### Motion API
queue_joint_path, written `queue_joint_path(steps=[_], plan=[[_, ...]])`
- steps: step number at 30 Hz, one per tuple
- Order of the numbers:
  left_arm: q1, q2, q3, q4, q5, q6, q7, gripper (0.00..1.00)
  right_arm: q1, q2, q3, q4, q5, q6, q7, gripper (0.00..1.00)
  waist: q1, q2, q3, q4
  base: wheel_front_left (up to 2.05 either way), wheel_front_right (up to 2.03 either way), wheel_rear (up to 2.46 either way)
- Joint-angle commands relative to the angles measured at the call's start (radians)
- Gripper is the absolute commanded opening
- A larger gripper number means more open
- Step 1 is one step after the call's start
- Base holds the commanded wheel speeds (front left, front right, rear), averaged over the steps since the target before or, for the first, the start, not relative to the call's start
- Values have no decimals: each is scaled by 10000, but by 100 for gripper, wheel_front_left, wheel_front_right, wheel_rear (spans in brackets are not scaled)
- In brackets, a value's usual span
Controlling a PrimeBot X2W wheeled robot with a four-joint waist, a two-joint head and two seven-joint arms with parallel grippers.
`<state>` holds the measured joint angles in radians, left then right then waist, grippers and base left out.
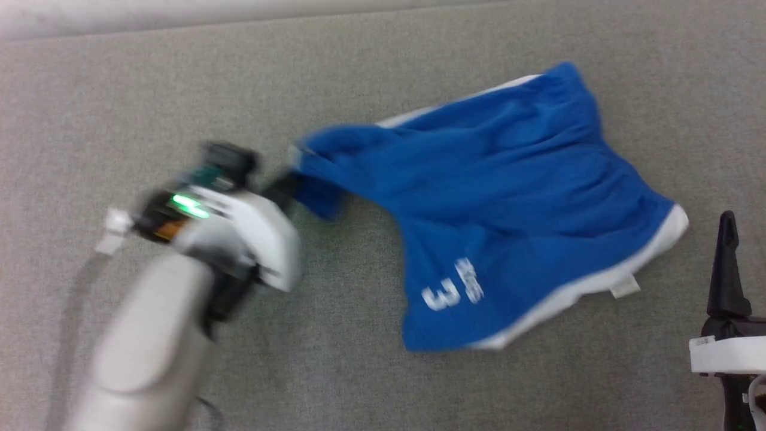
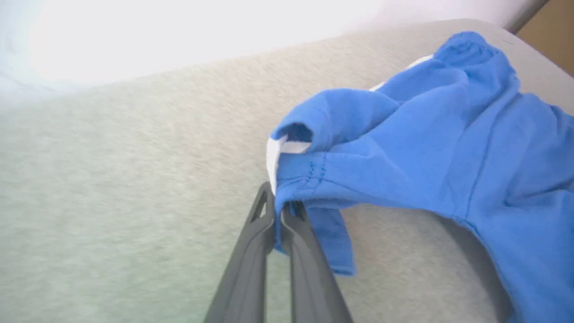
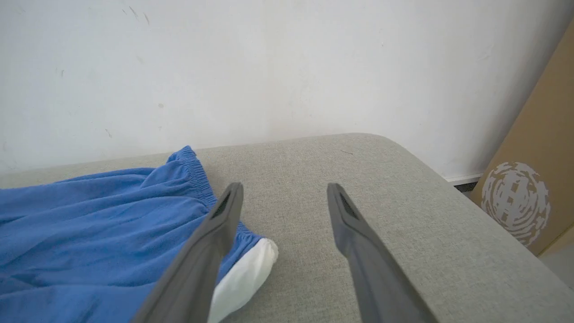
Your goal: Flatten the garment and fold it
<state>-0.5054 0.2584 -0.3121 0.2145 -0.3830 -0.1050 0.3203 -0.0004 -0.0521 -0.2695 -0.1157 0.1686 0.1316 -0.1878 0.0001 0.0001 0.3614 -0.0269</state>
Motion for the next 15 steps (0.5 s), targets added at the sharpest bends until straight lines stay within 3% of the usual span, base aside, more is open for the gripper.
queue_joint_path(steps=[1, 6, 11, 12, 13, 14, 15], plan=[[-219, 296, 182, -138, 45, -17, 0, 0, -164, 18, 17, -61, 15, -9, -26, 100, -1, -1, 160, 37, 0, 0, 0], [-1153, 1565, 806, -543, 272, -42, 169, 0, -322, 18, 124, -129, 34, -9, -8, 100, -1, -1, 602, -73, 0, 0, 0], [-1869, 1695, 614, 109, 286, -116, 160, 0, -491, 18, 197, -54, 52, -9, -45, 100, -1, -1, 930, -164, 0, 0, 0], [-1917, 1649, 524, 296, 323, -122, 111, 30, -522, 18, 214, -26, 58, -9, -57, 100, -1, -1, 957, -169, 0, 0, 0], [-1936, 1533, 496, 480, 299, -97, 0, 68, -549, 18, 231, 7, 62, -9, -66, 100, -1, -1, 974, -168, 0, 0, 0], [-1940, 1376, 513, 632, 237, -41, -184, 100, -572, 18, 248, 47, 68, -9, -72, 100, -1, -1, 972, -158, 0, 0, 0], [-1923, 1195, 540, 760, 147, 6, -402, 100, -584, 18, 248, 91, 69, -9, -78, 100, -1, -1, 946, -127, 0, 0, 0]])
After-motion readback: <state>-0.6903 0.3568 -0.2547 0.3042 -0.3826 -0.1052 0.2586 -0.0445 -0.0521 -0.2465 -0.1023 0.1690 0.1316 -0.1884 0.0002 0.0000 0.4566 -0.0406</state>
